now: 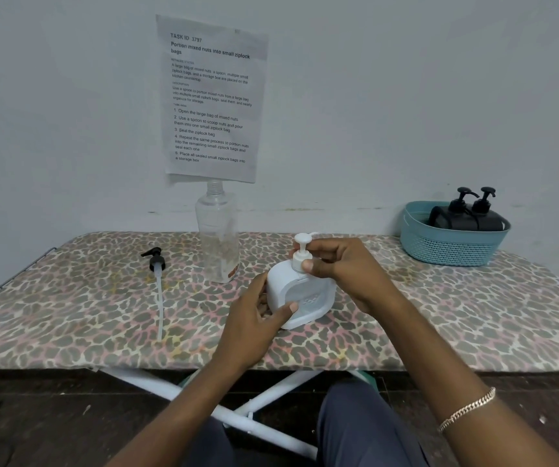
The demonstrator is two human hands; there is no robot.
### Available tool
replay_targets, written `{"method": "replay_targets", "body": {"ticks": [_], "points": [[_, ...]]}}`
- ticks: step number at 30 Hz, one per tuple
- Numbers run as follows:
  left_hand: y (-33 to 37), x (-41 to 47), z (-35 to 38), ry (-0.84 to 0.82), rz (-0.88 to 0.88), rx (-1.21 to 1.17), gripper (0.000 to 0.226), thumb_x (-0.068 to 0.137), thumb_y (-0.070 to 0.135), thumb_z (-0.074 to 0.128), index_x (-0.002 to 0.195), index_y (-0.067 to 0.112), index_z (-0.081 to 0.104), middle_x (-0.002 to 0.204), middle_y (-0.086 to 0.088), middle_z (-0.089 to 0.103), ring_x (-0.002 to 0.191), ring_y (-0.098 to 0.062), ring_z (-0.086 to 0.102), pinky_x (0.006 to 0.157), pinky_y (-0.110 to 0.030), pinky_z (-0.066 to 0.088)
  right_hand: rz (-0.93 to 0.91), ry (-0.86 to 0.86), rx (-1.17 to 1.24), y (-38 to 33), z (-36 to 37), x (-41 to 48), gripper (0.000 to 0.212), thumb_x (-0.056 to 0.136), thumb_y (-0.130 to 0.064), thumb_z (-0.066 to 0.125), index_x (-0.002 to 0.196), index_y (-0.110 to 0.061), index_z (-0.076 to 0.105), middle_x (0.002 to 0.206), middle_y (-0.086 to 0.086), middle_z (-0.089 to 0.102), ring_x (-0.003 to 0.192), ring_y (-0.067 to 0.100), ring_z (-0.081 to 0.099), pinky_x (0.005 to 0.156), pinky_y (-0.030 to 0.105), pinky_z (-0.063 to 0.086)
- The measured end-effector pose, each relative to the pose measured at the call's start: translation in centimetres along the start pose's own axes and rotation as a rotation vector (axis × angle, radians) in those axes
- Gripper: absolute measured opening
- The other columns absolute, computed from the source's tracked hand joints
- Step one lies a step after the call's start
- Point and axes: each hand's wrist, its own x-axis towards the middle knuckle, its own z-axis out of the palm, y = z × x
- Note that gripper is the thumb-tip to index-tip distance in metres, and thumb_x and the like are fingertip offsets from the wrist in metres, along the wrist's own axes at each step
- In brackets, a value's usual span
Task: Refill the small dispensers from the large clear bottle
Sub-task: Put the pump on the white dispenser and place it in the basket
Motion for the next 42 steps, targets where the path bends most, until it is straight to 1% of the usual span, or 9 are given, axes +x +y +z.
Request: {"method": "replay_targets", "body": {"ticks": [7,11,13,16,20,26,31,38,42], "points": [[-0.5,-0.2,0.1,0.057,0.022,0.058,0.056,0.089,0.044,0.080,0.140,0.033,0.059,0.123,0.018,0.072,0.112,-0.006,0.072,0.087,-0.032,0.064,-0.005,0.093,0.010,0.5,0.8,0.1,0.033,0.090,0.001,0.079,0.119,-0.012,0.079,0.111,0.002,0.082,0.110,0.018,0.076,0.102,0.040,0.059],[-0.3,-0.6,0.5,0.122,0.067,0.161,0.045,0.084,0.050,0.083,0.122,0.056,0.058,0.116,0.030,0.070,0.102,0.004,0.072,0.081,-0.021,0.062,-0.010,0.113,0.050,0.7,1.2,0.0,0.031,0.089,0.002,0.079,0.116,-0.012,0.080,0.109,0.003,0.082,0.109,0.020,0.077,0.099,0.039,0.059],[-0.3,-0.7,0.5,0.152,0.079,0.205,0.045,0.081,0.054,0.083,0.118,0.056,0.058,0.113,0.033,0.070,0.098,0.006,0.072,0.077,-0.019,0.061,-0.013,0.140,0.070,0.8,1.6,0.0,0.032,0.089,0.003,0.079,0.118,-0.008,0.079,0.108,0.003,0.082,0.107,0.019,0.077,0.094,0.034,0.060],[-0.5,-0.7,0.6,0.187,0.084,0.228,0.048,0.078,0.058,0.084,0.118,0.049,0.060,0.110,0.032,0.071,0.093,0.006,0.073,0.075,-0.022,0.062,-0.029,0.175,0.095,0.8,2.2,0.0,0.031,0.088,0.006,0.079,0.106,-0.019,0.081,0.100,-0.004,0.083,0.100,0.011,0.078,0.079,0.020,0.059],[-0.4,-0.8,0.7,0.212,0.086,0.241,0.044,0.077,0.058,0.084,0.113,0.053,0.058,0.101,0.032,0.073,0.089,0.006,0.073,0.072,-0.024,0.062,-0.078,0.197,0.063,0.9,2.8,-0.1,0.038,0.089,0.006,0.078,0.094,-0.033,0.078,0.091,-0.015,0.082,0.092,0.001,0.077,0.073,0.013,0.057],[-0.1,-1.0,0.6,0.206,0.098,0.256,0.041,0.079,0.060,0.081,0.111,0.051,0.058,0.099,0.028,0.073,0.088,0.004,0.073,0.069,-0.023,0.061,-0.065,0.113,0.036,0.8,1.6,-0.1,0.028,0.089,-0.002,0.081,0.112,-0.017,0.080,0.111,-0.002,0.082,0.109,0.012,0.076,0.086,0.023,0.059],[-0.3,-1.0,0.6,0.147,0.087,0.206,0.042,0.083,0.054,0.083,0.116,0.037,0.063,0.105,0.024,0.073,0.093,-0.001,0.074,0.072,-0.027,0.062,-0.035,-0.012,-0.168,0.7,-0.6,0.0,0.032,0.090,-0.025,0.083,0.122,-0.026,0.079,0.126,-0.013,0.076,0.124,0.006,0.068,0.109,0.037,0.051],[0.0,-0.7,0.0,0.029,0.032,0.049,0.060,0.091,0.043,0.080,0.147,0.033,0.059,0.129,0.022,0.071,0.117,0.001,0.069,0.093,-0.022,0.059,0.044,-0.256,-0.337,-0.8,-3.8,-0.4,0.040,0.090,-0.032,0.083,0.122,-0.053,0.074,0.130,-0.024,0.072,0.122,-0.002,0.066,0.105,0.033,0.051],[-0.1,-0.4,-0.4,-0.024,0.033,0.049,0.056,0.099,0.037,0.073,0.151,0.035,0.055,0.137,0.020,0.069,0.124,-0.001,0.066,0.098,-0.024,0.057,0.072,-0.273,-0.445,-1.6,-4.6,-0.6,0.054,0.084,-0.032,0.090,0.134,-0.038,0.072,0.124,-0.019,0.076,0.115,0.002,0.071,0.106,0.039,0.055]]}}
